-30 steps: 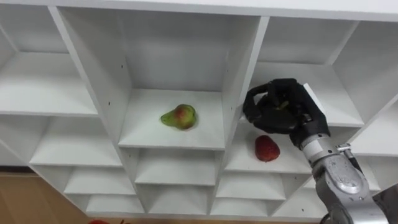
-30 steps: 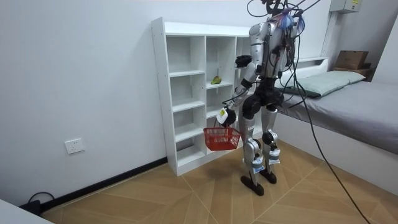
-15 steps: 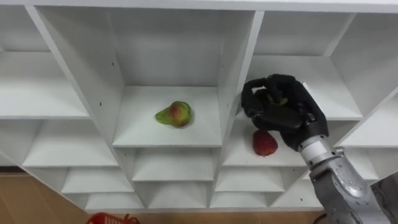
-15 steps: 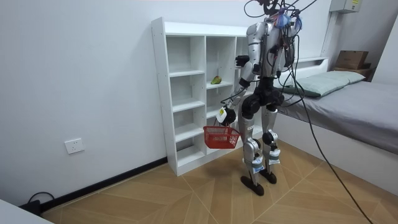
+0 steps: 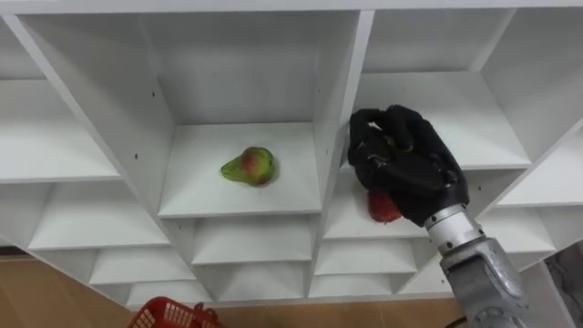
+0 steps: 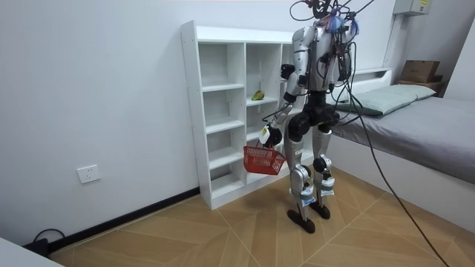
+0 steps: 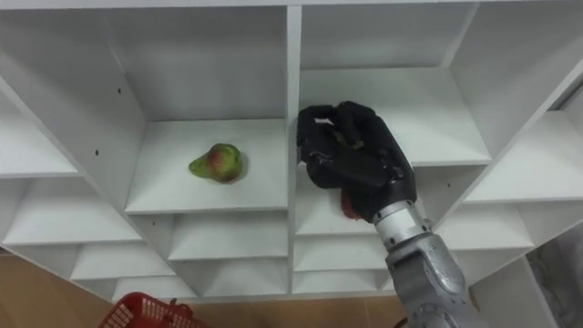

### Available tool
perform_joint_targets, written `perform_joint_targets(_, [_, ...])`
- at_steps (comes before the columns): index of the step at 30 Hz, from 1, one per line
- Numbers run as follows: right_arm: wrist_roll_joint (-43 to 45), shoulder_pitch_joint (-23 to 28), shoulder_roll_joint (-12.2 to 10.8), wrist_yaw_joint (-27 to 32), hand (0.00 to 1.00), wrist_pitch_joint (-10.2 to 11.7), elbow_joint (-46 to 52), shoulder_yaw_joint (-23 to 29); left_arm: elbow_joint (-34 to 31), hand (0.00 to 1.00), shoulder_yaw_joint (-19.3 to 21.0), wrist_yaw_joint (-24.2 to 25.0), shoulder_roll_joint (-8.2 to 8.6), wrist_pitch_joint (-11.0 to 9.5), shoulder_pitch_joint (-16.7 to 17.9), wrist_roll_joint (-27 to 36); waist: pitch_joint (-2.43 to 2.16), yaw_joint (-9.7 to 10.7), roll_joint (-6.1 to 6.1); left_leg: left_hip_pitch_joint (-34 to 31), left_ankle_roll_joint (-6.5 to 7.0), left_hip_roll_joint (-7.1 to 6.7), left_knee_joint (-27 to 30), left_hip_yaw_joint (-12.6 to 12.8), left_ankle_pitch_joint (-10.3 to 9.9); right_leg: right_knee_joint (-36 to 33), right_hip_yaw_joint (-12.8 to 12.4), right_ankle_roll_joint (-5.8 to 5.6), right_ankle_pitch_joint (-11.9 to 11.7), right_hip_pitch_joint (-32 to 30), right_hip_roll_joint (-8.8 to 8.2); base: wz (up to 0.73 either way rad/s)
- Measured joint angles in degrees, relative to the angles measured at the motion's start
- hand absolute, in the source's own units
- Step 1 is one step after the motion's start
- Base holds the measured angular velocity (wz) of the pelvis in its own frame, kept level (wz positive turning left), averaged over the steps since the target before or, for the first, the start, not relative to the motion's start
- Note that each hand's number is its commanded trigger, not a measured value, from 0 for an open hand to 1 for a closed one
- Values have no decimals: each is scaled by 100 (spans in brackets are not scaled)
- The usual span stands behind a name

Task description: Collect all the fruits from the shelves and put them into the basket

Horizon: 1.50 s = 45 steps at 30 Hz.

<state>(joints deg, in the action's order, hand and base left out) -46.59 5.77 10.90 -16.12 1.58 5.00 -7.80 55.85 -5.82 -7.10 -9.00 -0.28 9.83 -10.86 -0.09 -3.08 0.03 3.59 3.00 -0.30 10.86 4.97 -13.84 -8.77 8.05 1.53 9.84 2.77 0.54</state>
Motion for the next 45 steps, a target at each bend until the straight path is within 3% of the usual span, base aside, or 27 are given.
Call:
perform_joint_targets(4, [-105,3,3,-394,100,1,18,-25,156,100,-4,9,-15,3,-16,11,-30,108,41,5,0,-8,-1,-29,0,-3,-3,-1,0,5,-10,2])
perform_joint_targets(9, [-517,300,39,-944,100,-18,30,-203,151,100,10,157,-18,5,-34,104,-52,77,26,12,0,-4,-7,17,0,-36,-24,-1,0,7,-7,-1])
perform_joint_targets(13, [-922,445,53,-1538,100,-96,21,-675,152,100,-12,328,-47,5,-64,132,-46,66,-15,-13,0,2,2,51,0,-119,-65,-1,0,-67,-4,-6])
perform_joint_targets(19, [-1614,443,3,-2272,100,-294,25,-894,176,100,-36,391,-56,8,-150,471,-18,-65,-22,-116,9,-4,37,7,0,-210,-51,-1,-19,-172,-9,1])
perform_joint_targets(25, [-2369,438,4,-2507,100,-289,27,-876,184,100,-222,381,-62,13,-136,639,1,-156,13,-148,20,-14,32,-37,7,-209,-4,-2,-22,-185,-15,4])
perform_joint_targets(35, [-2406,439,8,-2887,100,-290,-3,-902,248,100,-258,383,-61,28,-212,680,11,-179,30,-239,30,-27,62,-51,15,-198,-11,-4,-20,-268,-32,0])
perform_joint_targets(39, [-2289,440,18,-3128,100,-293,-545,-905,263,100,-336,362,-43,35,-293,695,19,-164,15,-298,32,-29,54,-30,16,-200,-30,-4,-21,-336,-38,0])
perform_joint_targets(45, [-2069,436,49,-3020,100,-286,-1746,-909,270,100,-464,302,-39,-1,-496,693,48,-142,-20,-352,43,-32,66,-36,24,-201,-27,-7,-22,-385,-44,0])
